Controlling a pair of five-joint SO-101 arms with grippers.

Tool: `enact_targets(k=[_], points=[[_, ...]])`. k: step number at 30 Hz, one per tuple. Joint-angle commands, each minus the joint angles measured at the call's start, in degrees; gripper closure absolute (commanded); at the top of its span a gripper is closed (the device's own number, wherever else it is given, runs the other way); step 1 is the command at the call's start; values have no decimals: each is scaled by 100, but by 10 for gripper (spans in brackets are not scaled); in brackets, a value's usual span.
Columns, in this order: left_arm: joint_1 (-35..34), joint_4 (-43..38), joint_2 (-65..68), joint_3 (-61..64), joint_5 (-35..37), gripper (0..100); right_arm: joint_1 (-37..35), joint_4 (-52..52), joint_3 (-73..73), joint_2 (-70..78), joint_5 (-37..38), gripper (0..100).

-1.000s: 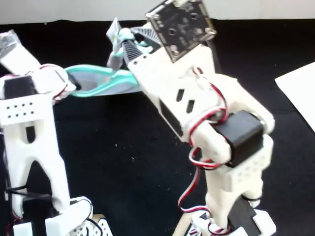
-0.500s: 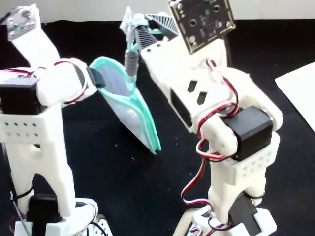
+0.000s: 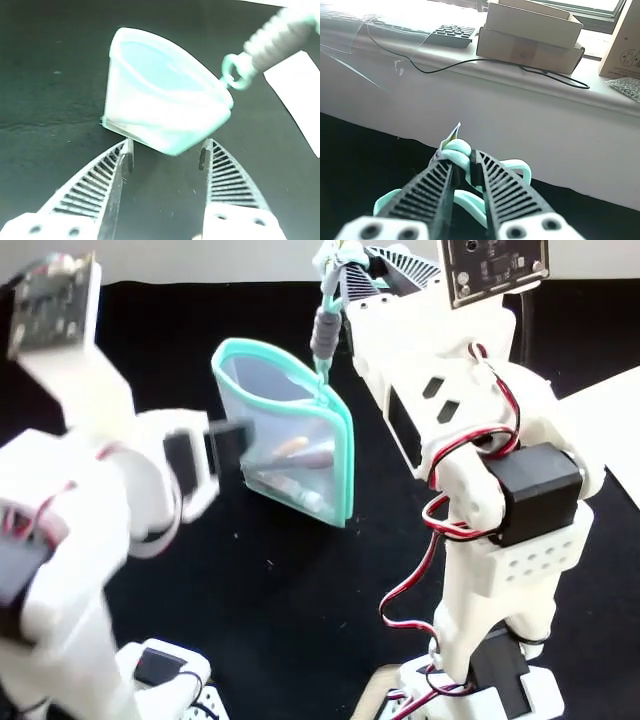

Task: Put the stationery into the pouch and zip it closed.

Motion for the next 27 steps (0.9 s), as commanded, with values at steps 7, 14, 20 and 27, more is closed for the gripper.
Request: enact_targets(k=[7, 14, 20, 27], points=[[1411, -26, -101, 840, 870, 777, 66, -198, -189, -13, -79, 991], [1921, -791, -92, 1763, 1231, 777, 66, -198, -189, -13, -79, 991], [760, -1020, -145, 2651, 791, 777, 84, -207, -242, -66, -79, 991], [585, -1793, -101, 3380, 730, 777, 84, -207, -242, -57, -79, 991]])
